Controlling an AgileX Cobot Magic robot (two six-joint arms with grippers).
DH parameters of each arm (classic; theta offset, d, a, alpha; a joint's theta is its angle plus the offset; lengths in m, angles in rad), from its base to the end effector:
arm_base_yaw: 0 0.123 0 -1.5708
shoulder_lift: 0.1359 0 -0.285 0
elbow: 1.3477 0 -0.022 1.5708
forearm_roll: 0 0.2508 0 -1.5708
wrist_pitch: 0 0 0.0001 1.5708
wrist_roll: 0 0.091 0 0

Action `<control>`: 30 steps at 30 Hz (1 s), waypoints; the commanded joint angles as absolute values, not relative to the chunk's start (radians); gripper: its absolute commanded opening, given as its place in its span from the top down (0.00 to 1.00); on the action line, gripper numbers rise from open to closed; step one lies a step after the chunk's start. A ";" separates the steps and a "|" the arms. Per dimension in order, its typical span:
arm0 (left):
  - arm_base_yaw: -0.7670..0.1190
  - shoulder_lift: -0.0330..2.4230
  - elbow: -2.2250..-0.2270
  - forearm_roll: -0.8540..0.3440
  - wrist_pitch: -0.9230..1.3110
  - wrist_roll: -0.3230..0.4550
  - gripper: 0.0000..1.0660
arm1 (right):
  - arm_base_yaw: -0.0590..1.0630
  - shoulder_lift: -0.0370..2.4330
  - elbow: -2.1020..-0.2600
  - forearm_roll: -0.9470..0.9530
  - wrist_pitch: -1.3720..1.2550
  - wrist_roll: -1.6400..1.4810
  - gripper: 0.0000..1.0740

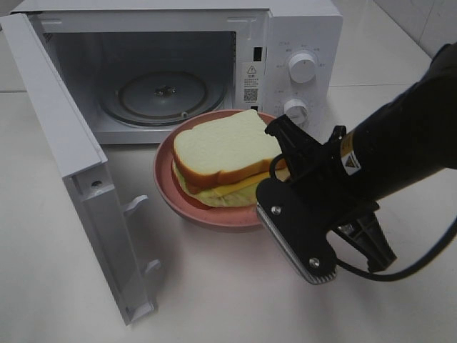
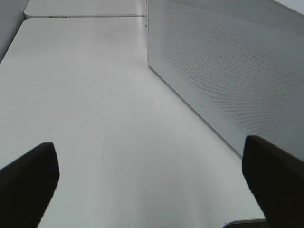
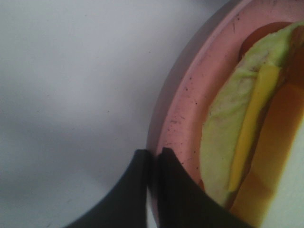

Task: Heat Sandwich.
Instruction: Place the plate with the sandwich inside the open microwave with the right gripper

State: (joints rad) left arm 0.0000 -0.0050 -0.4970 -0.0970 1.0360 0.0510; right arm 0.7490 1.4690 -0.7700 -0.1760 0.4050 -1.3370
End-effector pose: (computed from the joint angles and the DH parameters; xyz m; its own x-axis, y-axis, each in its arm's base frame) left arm -0.0045 -0.0076 0.2788 -0.4301 0.0014 -0.9028 0.0758 0.9965 -0.0345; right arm 0.2063 0.1832 0.2048 0.6063 -0.7950 0.0203 -0.6659 -0.5214 -0.5337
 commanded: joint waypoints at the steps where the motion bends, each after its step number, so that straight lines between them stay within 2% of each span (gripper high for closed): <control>1: -0.004 -0.031 -0.493 -0.101 1.029 0.048 0.01 | 0.743 1.507 -0.838 -0.103 0.373 -1.398 1.00; 11: -0.004 -0.031 -0.493 -0.101 1.029 0.048 0.01 | 0.743 1.629 -0.960 0.011 0.383 -1.493 1.00; 30: -0.004 -0.031 -0.493 -0.101 1.029 0.048 0.01 | 0.719 1.868 -1.286 0.039 0.489 -1.494 1.00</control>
State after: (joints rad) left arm 0.0000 -0.0050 -0.4970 -0.0970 1.0360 0.0510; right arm 0.7250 1.8730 -1.2730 0.0300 0.5020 -1.4870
